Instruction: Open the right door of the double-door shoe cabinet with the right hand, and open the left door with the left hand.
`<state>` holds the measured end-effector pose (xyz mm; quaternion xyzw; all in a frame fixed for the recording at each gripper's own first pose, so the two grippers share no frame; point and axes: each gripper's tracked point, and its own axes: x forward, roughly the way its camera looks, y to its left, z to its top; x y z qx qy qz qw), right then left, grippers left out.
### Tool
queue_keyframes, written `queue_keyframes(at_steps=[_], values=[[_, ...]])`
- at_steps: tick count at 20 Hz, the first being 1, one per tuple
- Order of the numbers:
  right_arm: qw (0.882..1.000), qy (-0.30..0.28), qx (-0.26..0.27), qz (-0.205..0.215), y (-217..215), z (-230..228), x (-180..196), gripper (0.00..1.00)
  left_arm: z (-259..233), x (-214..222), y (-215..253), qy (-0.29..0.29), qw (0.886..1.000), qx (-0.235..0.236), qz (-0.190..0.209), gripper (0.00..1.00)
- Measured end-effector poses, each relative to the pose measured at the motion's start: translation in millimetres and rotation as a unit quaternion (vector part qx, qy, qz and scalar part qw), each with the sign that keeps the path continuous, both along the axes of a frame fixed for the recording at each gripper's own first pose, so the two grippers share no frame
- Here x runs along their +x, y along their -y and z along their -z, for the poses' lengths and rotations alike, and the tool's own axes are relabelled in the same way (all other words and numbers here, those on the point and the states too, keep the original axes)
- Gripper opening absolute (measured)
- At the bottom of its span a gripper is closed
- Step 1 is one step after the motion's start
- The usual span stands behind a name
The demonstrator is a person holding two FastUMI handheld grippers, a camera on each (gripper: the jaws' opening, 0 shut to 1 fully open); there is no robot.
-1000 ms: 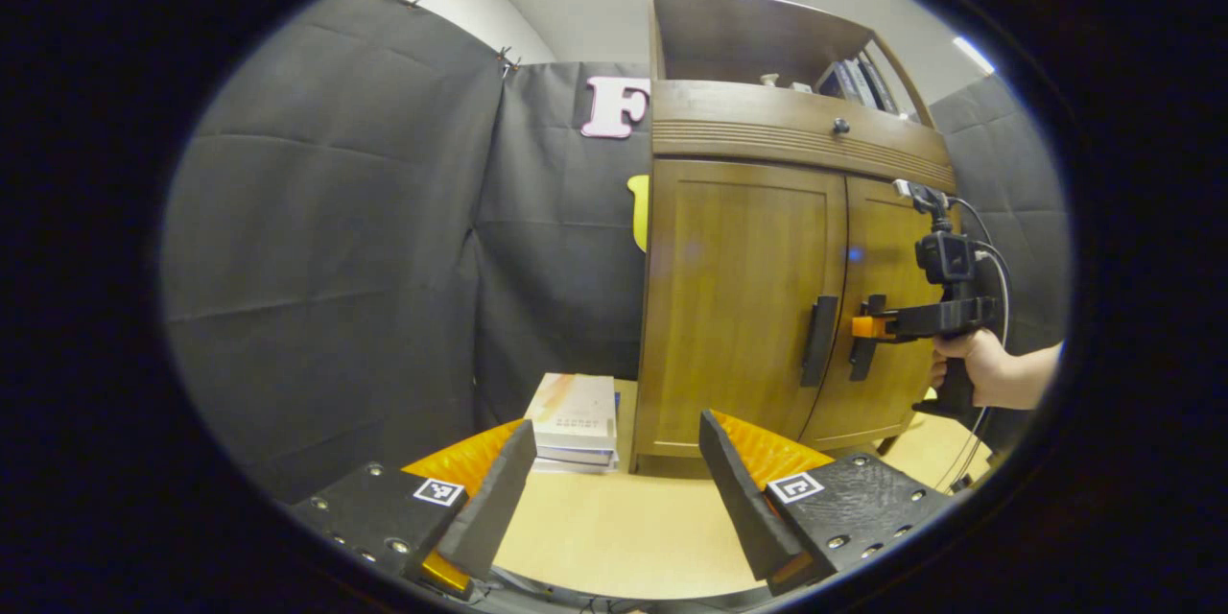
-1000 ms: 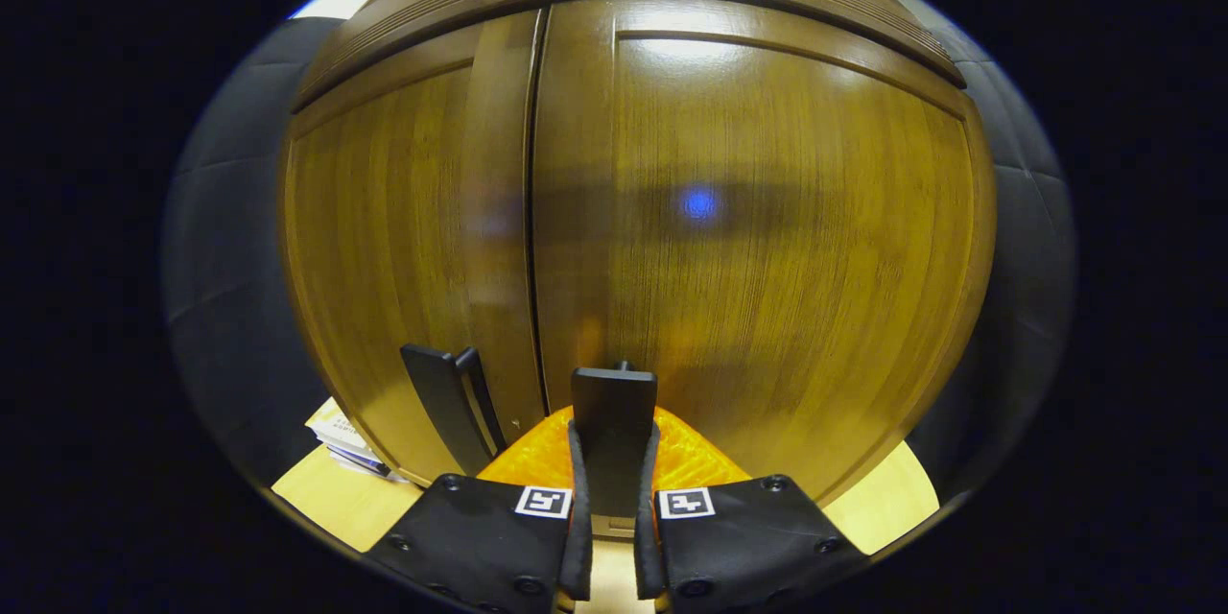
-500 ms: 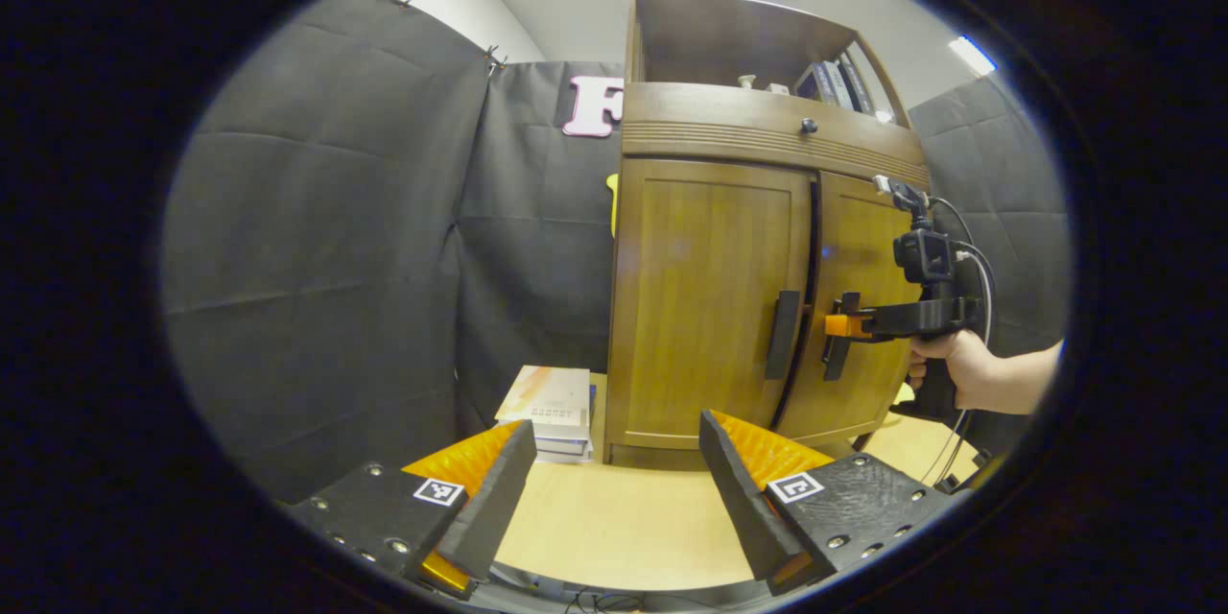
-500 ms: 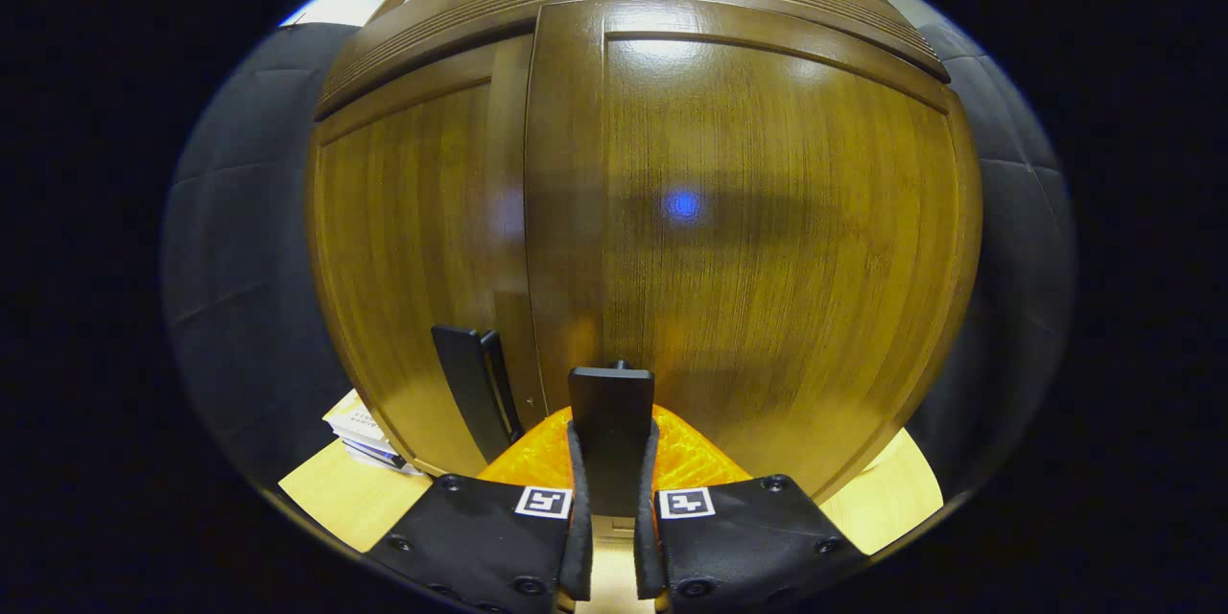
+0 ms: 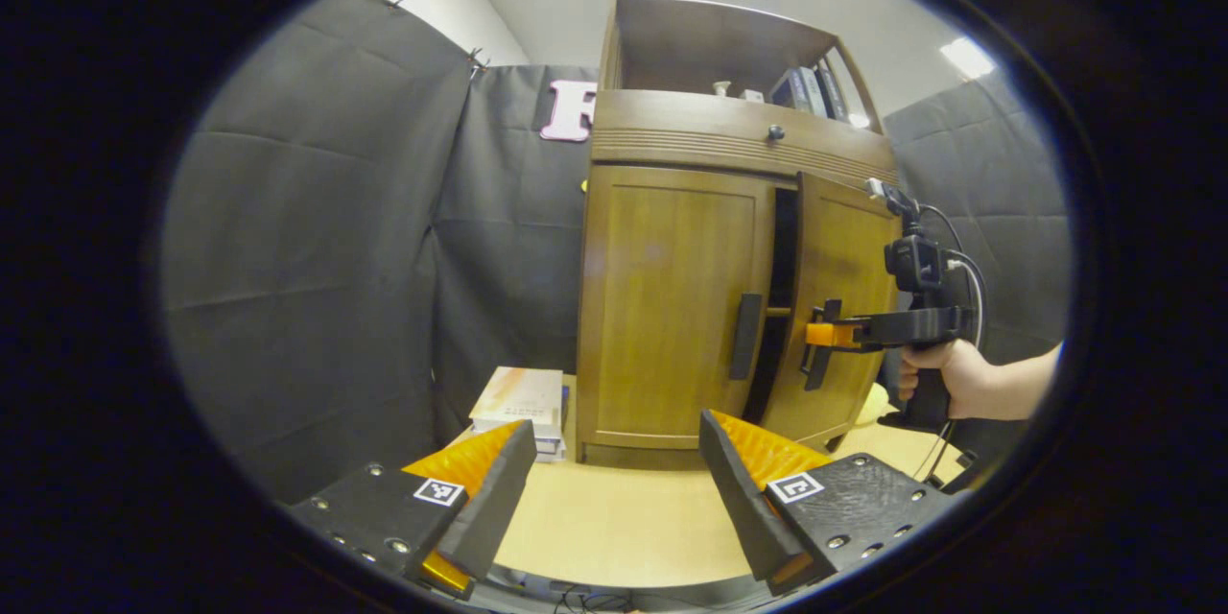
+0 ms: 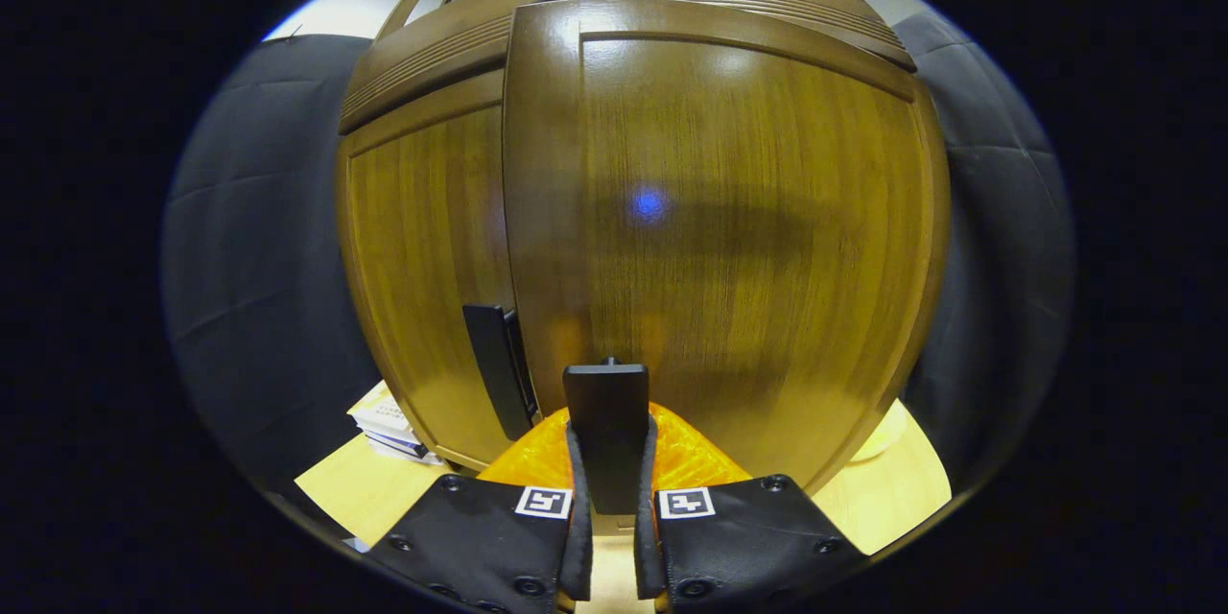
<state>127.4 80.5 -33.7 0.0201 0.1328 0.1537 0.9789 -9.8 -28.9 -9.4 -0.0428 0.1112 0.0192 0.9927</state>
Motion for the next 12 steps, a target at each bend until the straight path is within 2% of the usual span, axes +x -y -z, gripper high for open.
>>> queue_keyframes(at_steps=[9, 12], values=[[1.0, 0.005, 0.012, -0.012, 11, -14, -11, 0.18, -2, 7, 3, 0.002, 1.0, 0.006, 0.026, 1.0], [1.0, 0.009, 0.016, -0.014, 14, -20, -13, 0.18, -4, 2, 4, 0.0, 1.0, -0.011, 0.029, 1.0]])
